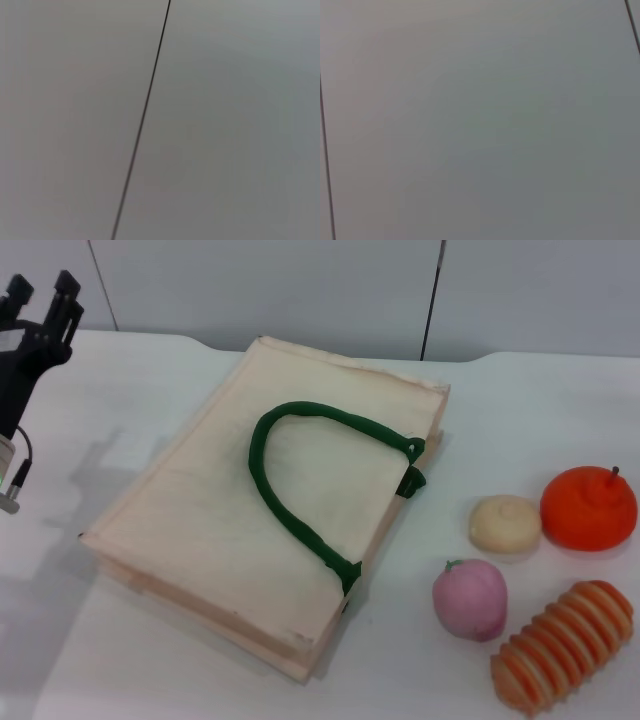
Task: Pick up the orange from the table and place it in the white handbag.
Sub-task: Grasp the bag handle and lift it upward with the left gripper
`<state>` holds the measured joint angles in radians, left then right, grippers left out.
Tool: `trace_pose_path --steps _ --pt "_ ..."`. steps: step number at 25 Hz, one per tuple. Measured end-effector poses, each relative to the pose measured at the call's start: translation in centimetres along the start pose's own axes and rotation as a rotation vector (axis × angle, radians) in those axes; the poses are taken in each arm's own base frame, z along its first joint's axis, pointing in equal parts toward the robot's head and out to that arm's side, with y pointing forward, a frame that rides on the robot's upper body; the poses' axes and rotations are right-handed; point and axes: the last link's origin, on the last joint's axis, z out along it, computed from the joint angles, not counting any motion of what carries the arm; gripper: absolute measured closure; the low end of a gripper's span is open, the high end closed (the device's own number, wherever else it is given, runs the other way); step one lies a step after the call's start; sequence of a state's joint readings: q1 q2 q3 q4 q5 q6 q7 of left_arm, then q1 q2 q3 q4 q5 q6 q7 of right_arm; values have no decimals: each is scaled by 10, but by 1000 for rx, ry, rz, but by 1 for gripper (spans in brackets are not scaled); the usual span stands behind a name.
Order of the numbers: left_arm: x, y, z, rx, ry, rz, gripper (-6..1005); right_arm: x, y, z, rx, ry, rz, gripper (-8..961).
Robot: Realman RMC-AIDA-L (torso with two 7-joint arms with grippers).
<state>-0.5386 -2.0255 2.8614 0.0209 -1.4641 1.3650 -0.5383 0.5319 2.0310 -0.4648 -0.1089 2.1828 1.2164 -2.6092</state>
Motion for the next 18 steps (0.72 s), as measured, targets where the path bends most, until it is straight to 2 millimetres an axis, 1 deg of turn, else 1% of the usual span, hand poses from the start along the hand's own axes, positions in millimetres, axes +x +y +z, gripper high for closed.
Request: trace_pose_path --steps 3,8,18 --pt "-2 -4 3 -40 -63 -76 383 0 0 0 1 1 0 72" --pt "3 -13 13 -123 -213 -236 383 0 0 0 1 1 0 72" --pt "6 -2 37 -239 -560 -373 383 0 -1 0 1 0 -1 72"
